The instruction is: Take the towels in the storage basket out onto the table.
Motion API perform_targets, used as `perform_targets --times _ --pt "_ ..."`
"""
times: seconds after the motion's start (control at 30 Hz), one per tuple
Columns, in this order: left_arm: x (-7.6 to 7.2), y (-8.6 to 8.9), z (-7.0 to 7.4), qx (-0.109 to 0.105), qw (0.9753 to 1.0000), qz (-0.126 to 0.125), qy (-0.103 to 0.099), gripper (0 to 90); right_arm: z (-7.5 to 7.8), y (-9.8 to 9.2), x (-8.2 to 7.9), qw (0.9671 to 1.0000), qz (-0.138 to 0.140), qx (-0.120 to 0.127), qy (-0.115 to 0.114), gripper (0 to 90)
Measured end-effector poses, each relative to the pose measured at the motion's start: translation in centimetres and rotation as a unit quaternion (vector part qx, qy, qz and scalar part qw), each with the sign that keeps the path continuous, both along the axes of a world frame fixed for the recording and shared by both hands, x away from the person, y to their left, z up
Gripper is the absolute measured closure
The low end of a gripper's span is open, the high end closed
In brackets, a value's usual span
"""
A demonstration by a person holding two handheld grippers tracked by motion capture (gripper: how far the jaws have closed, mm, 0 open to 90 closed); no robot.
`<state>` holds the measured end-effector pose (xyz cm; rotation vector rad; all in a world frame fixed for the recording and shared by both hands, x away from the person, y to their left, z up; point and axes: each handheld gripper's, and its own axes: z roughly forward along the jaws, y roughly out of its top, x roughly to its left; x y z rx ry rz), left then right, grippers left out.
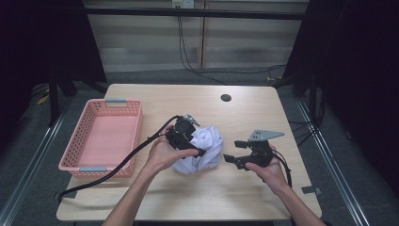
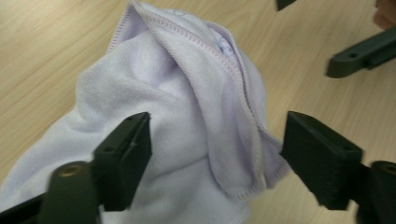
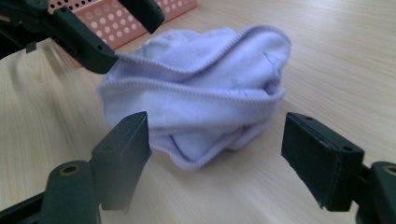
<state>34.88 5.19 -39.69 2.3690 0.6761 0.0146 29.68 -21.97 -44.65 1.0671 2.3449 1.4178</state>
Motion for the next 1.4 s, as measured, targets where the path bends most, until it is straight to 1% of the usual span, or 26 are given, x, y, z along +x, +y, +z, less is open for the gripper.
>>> perform_targets --times 0.03,0.1,0.13,0.17,0.2,0.27,0.3,0.33,0.4,0.47,0.53,0.6,0.7,0.77,0.83,0.9,0.93,0.97,1.0,1.07,1.13,1.17,1.23,1.3,1.33,1.4 --pt "-0.4 0.5 0.1 -0.011 0.9999 0.006 0.000 31.6 0.1 0.5 0.3 1.0000 0.005 -0.001 0.000 24.2" --pt "-1.0 1.0 0.2 -0.008 0.9998 0.018 -0.008 36.8 0.3 1.3 0.8 0.9999 0.012 -0.003 -0.003 24.8" --pt "-1.3 1.4 0.2 -0.011 0.9998 0.014 -0.007 39.3 0.4 1.7 1.1 0.9999 0.016 0.002 -0.001 25.4" --pt "-1.7 1.7 0.1 -0.016 0.9997 0.019 -0.003 43.5 0.5 2.0 1.3 0.9998 0.019 0.003 -0.001 25.4" --pt "-2.0 2.1 0.0 -0.012 0.9997 0.019 -0.004 46.0 0.6 2.4 1.6 0.9998 0.020 0.004 -0.003 25.3" --pt "-2.7 3.0 -0.3 -0.016 0.9994 0.029 -0.005 48.6 0.7 3.0 2.0 0.9997 0.025 0.007 -0.001 25.7" --pt "-3.2 3.5 -0.6 -0.030 0.9990 0.034 -0.002 50.0 0.7 3.3 2.1 0.9996 0.026 0.007 -0.001 26.7" --pt "-3.5 4.0 -0.8 -0.034 0.9987 0.038 0.000 52.0 0.7 3.5 2.3 0.9995 0.030 0.006 -0.002 27.8" --pt "-4.0 4.7 -1.4 -0.038 0.9983 0.044 -0.003 51.9 0.7 3.9 2.6 0.9994 0.032 0.010 -0.001 27.7" --pt "-4.3 5.0 -2.4 -0.045 0.9976 0.053 0.005 51.9 0.6 4.3 3.0 0.9993 0.035 0.008 0.001 27.3" --pt "-4.4 5.0 -3.6 -0.037 0.9975 0.060 0.002 50.5 0.3 4.8 3.4 0.9993 0.038 0.006 0.003 26.6" --pt "-4.4 5.1 -4.7 -0.049 0.9965 0.067 0.011 48.3 -0.2 5.3 3.7 0.9991 0.041 0.000 0.010 24.2" --pt "-4.0 5.3 -5.8 -0.037 0.9966 0.074 -0.003 45.5 -1.2 5.9 4.0 0.9985 0.050 -0.016 0.018 23.2" --pt "-3.5 5.5 -6.4 -0.055 0.9954 0.078 0.012 41.8 -1.8 6.2 4.2 0.9983 0.048 -0.023 0.023 24.4" --pt "-3.5 5.2 -6.8 -0.048 0.9956 0.081 -0.002 40.1 -2.2 6.4 4.1 0.9981 0.050 -0.029 0.022 30.7" --pt "-3.4 4.6 -7.3 -0.033 0.9965 0.076 -0.015 39.2 -2.6 6.6 3.9 0.9972 0.050 -0.051 0.023 41.7" --pt "-3.4 4.5 -7.5 -0.027 0.9963 0.077 -0.026 45.4 -2.7 6.5 3.8 0.9967 0.054 -0.055 0.024 48.9" --pt "-3.3 4.6 -7.8 -0.025 0.9958 0.084 -0.026 54.5 -2.7 6.3 3.6 0.9964 0.055 -0.058 0.028 57.7" --pt "-3.2 4.6 -7.8 -0.030 0.9960 0.082 -0.019 61.7 -2.7 6.0 3.4 0.9965 0.053 -0.056 0.032 65.3" --pt "-3.5 4.7 -7.6 -0.041 0.9961 0.075 -0.021 74.6 -2.6 5.1 2.9 0.9963 0.060 -0.043 0.044 71.2" --pt "-4.2 4.8 -7.1 -0.050 0.9967 0.063 -0.013 77.2 -2.4 4.3 2.4 0.9951 0.072 -0.034 0.059 72.9" --pt "-4.9 4.7 -6.7 -0.062 0.9965 0.056 -0.003 77.7 -2.2 4.0 2.0 0.9946 0.077 -0.030 0.062 73.0" --pt "-6.0 4.5 -5.8 -0.060 0.9971 0.047 -0.004 78.4 -1.5 3.2 1.0 0.9940 0.087 -0.026 0.060 72.3" --pt "-7.1 4.4 -4.8 -0.066 0.9973 0.030 -0.008 79.0 -0.9 2.7 0.0 0.9927 0.101 -0.021 0.062 64.3" --pt "-7.4 4.2 -4.5 -0.061 0.9979 0.022 -0.010 79.0 -0.6 2.4 -0.5 0.9928 0.101 -0.025 0.058 58.5" --pt "-7.7 4.2 -4.6 -0.063 0.9976 0.029 -0.004 78.3 0.0 1.9 -1.2 0.9940 0.097 -0.015 0.049 49.0"
